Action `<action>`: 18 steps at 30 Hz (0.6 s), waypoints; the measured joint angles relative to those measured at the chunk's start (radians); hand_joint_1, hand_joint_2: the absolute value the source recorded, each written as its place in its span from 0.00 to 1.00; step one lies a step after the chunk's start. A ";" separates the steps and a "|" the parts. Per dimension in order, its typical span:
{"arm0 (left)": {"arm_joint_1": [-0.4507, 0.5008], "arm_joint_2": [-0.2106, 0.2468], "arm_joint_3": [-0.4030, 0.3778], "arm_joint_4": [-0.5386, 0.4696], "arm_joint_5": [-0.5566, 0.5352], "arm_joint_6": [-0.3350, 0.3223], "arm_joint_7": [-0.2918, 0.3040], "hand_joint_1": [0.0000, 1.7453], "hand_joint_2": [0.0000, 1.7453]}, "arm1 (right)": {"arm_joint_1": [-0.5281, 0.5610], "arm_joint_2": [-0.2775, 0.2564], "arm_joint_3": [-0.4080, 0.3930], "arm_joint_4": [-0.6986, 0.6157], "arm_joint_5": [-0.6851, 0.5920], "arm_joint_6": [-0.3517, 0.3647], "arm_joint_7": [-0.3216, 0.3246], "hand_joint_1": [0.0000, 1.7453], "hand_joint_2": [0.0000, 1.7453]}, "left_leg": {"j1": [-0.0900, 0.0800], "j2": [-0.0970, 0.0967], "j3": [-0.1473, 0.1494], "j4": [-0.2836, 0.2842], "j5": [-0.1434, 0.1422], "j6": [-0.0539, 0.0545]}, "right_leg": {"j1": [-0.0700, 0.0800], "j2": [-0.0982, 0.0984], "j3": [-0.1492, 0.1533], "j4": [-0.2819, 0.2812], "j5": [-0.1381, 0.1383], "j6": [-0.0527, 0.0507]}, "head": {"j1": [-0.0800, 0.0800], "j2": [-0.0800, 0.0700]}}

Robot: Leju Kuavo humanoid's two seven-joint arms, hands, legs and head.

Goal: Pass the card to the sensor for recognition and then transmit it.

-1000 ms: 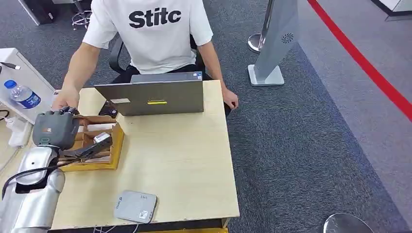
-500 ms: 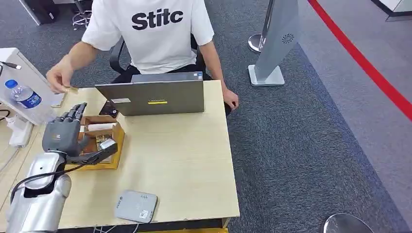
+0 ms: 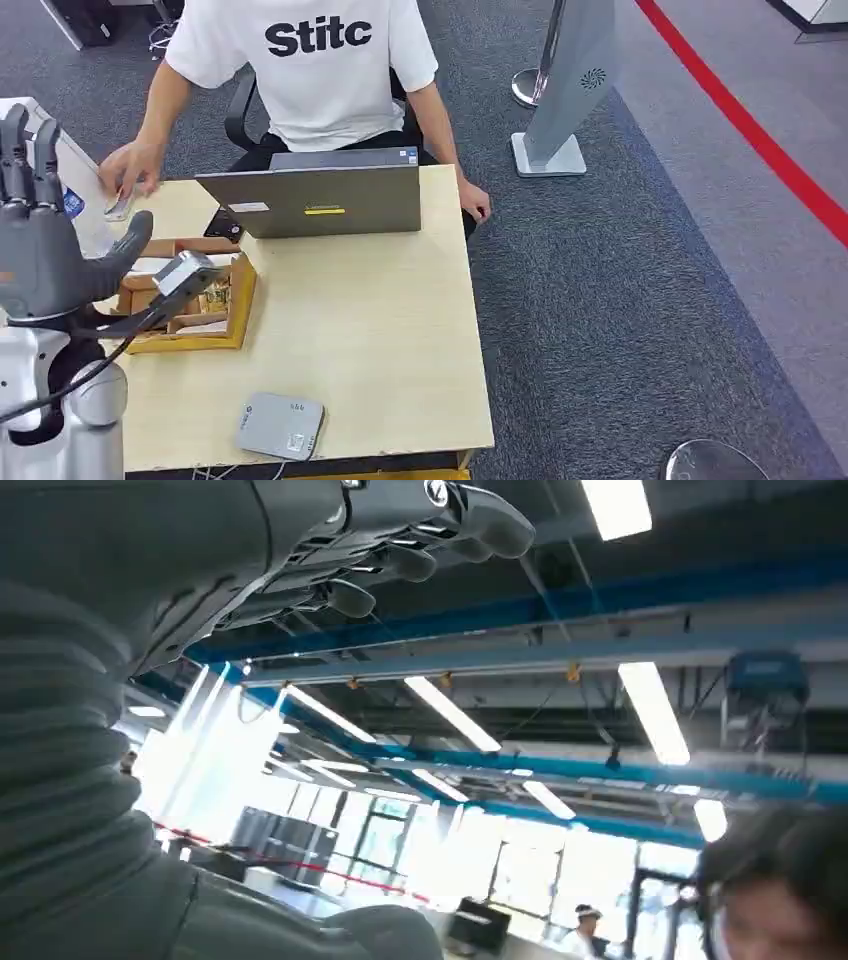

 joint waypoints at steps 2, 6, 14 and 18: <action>0.037 -0.028 0.014 -0.080 0.036 0.014 -0.025 0.00 1.00 | 0.000 0.002 -0.003 0.002 -0.002 -0.002 0.002 0.00 1.00 | 0.000 0.000 0.000 0.000 0.000 0.000 | 0.000 0.000 0.000 0.000 0.000 0.000 | 0.000 0.000; 0.133 -0.101 0.056 -0.233 0.213 0.077 -0.113 0.00 1.00 | 0.000 0.003 -0.006 0.002 -0.018 -0.007 0.006 0.00 1.00 | 0.000 0.000 0.000 -0.001 0.000 0.000 | 0.000 0.000 0.000 0.000 0.000 0.000 | 0.000 0.000; 0.314 -0.245 0.256 -0.386 0.554 0.028 -0.315 0.00 1.00 | -0.001 0.013 -0.022 0.002 -0.036 -0.014 0.013 0.00 1.00 | 0.000 -0.002 0.000 -0.001 0.000 0.000 | 0.000 -0.003 0.001 0.000 -0.001 0.000 | 0.000 0.000; 0.343 -0.254 0.330 -0.385 0.635 -0.027 -0.285 0.00 1.00 | -0.002 0.025 -0.032 0.002 -0.057 -0.040 0.014 0.00 1.00 | 0.000 -0.001 0.002 -0.001 0.000 0.000 | 0.000 -0.002 0.002 0.000 -0.001 -0.001 | 0.000 0.000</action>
